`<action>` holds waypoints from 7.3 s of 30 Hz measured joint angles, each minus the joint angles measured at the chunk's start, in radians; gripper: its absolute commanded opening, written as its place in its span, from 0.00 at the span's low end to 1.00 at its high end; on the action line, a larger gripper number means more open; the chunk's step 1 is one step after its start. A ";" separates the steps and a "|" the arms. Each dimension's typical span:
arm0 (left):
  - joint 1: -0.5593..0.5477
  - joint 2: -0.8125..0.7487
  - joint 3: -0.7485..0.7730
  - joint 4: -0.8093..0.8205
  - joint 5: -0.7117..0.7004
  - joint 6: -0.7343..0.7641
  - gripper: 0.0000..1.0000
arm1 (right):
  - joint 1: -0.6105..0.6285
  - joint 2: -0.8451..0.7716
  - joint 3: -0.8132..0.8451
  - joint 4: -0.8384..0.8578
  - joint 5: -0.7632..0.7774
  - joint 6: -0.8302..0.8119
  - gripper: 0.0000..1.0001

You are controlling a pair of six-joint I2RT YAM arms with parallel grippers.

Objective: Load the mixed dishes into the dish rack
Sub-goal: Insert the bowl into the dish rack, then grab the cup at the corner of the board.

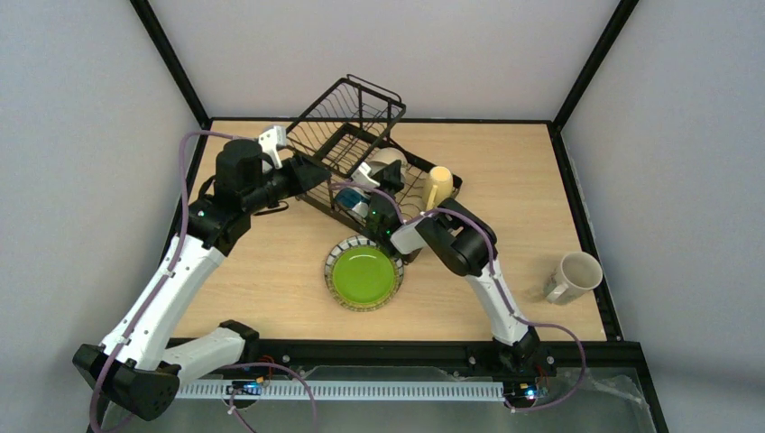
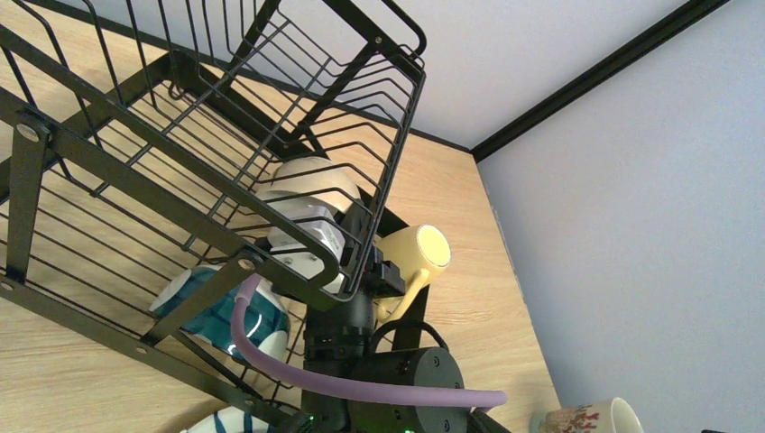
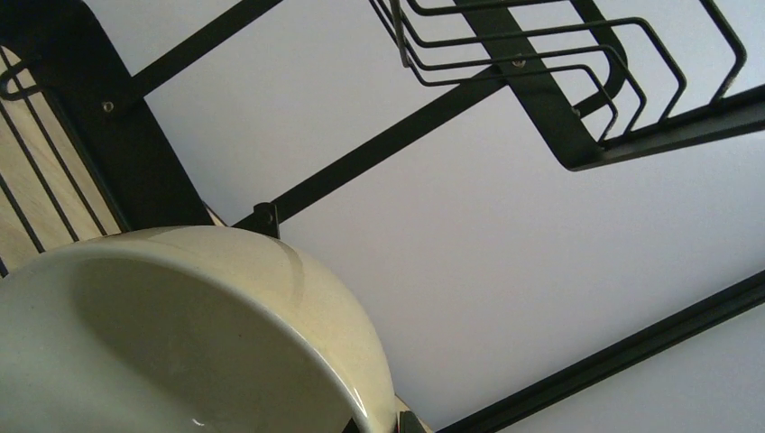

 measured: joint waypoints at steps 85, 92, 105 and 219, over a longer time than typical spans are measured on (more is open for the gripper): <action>0.000 0.010 -0.003 0.016 0.000 0.022 0.99 | 0.002 -0.006 -0.002 -0.058 -0.060 0.045 0.00; 0.000 -0.007 -0.037 0.009 0.000 0.035 0.99 | 0.004 0.002 0.016 -0.092 -0.058 0.126 0.00; 0.000 -0.007 -0.044 0.006 0.003 0.039 0.99 | 0.007 -0.013 -0.005 -0.151 -0.028 0.222 0.42; -0.702 0.336 0.039 -0.059 -0.301 0.151 0.99 | -0.538 -1.350 -0.137 -2.572 -0.107 2.183 0.49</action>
